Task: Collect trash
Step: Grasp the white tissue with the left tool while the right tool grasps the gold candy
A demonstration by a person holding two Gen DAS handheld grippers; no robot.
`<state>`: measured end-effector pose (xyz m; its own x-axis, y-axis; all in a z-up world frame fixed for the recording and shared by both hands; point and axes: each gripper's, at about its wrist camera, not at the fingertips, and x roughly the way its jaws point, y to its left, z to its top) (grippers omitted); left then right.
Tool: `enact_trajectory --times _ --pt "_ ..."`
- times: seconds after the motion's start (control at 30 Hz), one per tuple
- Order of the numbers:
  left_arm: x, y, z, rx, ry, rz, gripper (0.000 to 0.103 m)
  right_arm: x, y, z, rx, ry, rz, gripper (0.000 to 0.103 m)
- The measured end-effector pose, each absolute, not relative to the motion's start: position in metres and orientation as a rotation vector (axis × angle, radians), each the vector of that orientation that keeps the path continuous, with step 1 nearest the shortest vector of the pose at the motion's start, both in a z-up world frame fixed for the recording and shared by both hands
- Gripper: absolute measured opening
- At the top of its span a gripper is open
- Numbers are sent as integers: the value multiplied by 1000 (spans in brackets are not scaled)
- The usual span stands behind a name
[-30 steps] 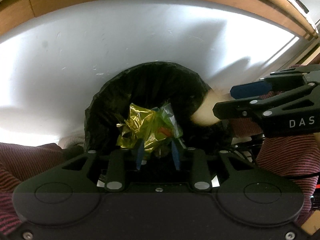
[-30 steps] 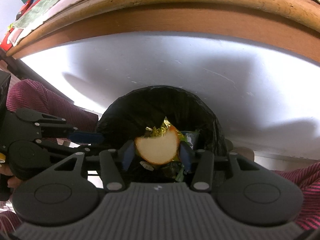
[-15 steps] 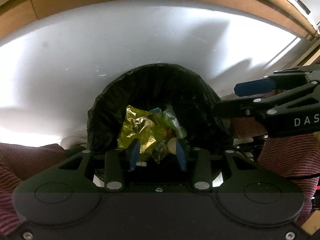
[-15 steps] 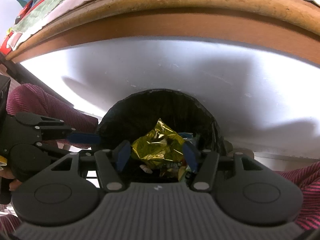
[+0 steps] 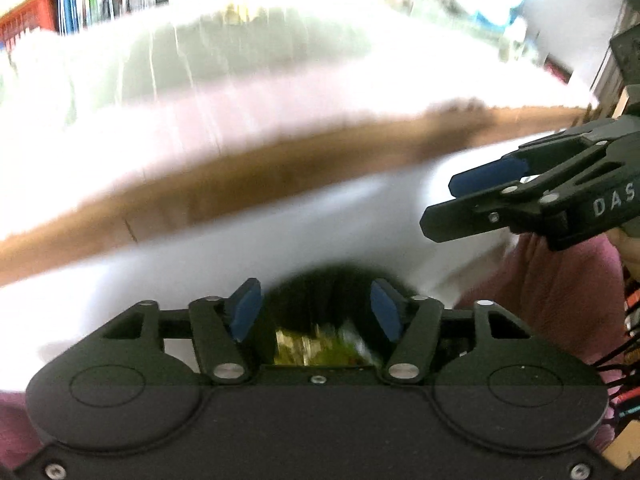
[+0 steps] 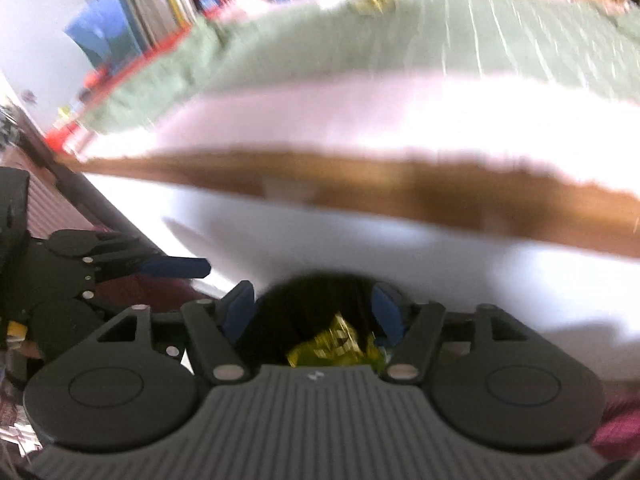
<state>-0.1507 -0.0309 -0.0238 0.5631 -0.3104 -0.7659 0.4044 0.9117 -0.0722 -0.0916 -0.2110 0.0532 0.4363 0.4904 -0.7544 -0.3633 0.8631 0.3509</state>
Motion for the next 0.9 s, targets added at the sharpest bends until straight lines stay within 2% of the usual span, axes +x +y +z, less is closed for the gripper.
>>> enact_trajectory --times 0.07,0.13,0.17,0.5,0.7,0.9 --pt "-149 -26 -5 115 803 -420 68 -87 -217 74 156 921 558 81" --pt "-145 -22 13 109 733 -406 79 -82 -224 94 166 850 563 83" --pt "-140 -20 21 103 695 -393 80 -78 -227 103 167 813 559 84" --pt "-57 2 74 29 557 -259 80 -19 -233 152 86 614 414 87" --pt "18 11 97 -19 511 -209 80 28 -228 163 77 595 369 88" --pt "104 1 93 -59 554 -194 79 84 -218 157 69 604 342 88"
